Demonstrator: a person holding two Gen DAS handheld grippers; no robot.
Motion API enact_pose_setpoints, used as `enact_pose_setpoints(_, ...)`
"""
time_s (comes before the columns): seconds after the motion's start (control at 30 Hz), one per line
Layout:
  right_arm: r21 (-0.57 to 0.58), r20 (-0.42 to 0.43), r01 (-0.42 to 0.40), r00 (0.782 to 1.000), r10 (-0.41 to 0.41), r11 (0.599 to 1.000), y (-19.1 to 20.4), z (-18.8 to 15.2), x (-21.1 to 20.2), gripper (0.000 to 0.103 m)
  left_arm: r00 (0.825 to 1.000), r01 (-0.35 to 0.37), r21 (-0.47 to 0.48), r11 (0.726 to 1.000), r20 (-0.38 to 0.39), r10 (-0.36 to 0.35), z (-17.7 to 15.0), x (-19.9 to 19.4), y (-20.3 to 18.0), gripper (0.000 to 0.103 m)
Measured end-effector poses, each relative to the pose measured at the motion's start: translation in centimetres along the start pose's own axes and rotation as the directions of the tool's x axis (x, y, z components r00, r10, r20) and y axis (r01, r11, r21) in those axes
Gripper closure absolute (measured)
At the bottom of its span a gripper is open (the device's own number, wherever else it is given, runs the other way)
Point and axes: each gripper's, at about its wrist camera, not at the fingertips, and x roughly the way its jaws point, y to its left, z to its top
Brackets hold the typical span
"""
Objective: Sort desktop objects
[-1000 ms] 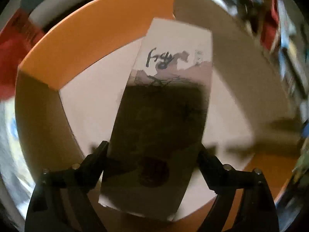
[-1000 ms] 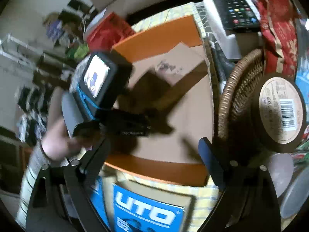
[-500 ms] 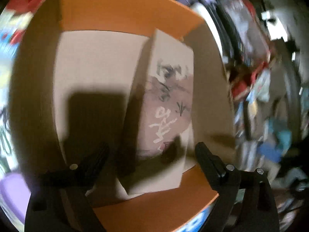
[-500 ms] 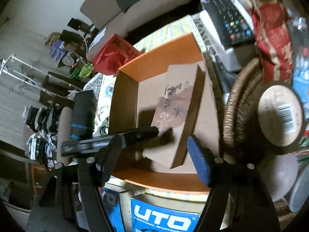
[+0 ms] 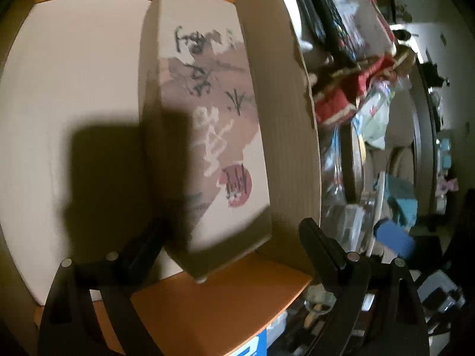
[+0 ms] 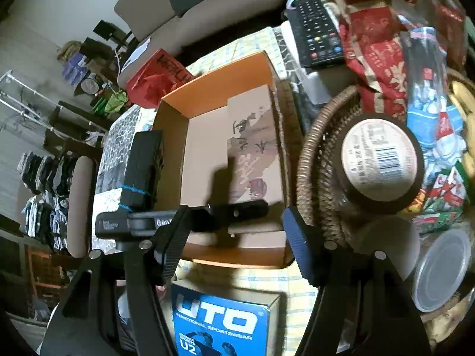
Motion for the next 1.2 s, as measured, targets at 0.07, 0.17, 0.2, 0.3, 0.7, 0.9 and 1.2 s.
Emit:
enact_pose_setpoints(0.07, 0.001, 0.007, -0.003, 1.0, 0.003, 1.0, 0.0, 0.0, -0.3, 0.041, 0.999, 0.046, 0.017, 0.999, -0.011, -0.046, -0.2, 0.0, -0.1, 0.01)
enact_pose_setpoints(0.17, 0.005, 0.019, -0.012, 1.0, 0.012, 1.0, 0.1, 0.2, -0.7, 0.041, 1.0, 0.018, 0.066, 0.998, -0.007, -0.017, -0.3, 0.0, -0.9, 0.009)
enact_pose_setpoints(0.2, 0.003, 0.018, -0.012, 1.0, 0.012, 1.0, 0.1, 0.2, -0.7, 0.041, 1.0, -0.018, 0.087, 0.996, -0.009, 0.019, -0.4, -0.1, -1.1, 0.009)
enact_pose_setpoints(0.3, -0.019, 0.017, -0.001, 1.0, 0.002, 1.0, 0.8, 0.2, -0.6, 0.041, 0.985, -0.174, 0.131, 0.976, 0.046, 0.169, -1.0, -1.3, -2.7, 0.007)
enact_pose_setpoints(0.7, -0.124, 0.018, 0.099, 0.995, -0.098, 0.987, 5.1, -1.0, 2.6, 0.041, 0.881, -0.392, 0.123, 0.912, 0.336, 0.334, -5.7, -16.2, 0.8, 0.0)
enact_pose_setpoints(0.9, -0.155, 0.006, 0.076, 0.997, -0.076, 0.985, 7.0, 0.7, 5.3, 0.041, 0.859, -0.396, 0.1, 0.913, 0.391, 0.33, -9.2, -18.2, 2.1, 0.0)
enact_pose_setpoints(1.2, -0.165, -0.123, 0.104, 0.984, -0.125, 0.981, 10.1, 4.3, 15.8, 0.042, 0.879, -0.363, 0.107, 0.926, 0.368, 0.302, -10.1, -18.8, 4.7, 0.0)
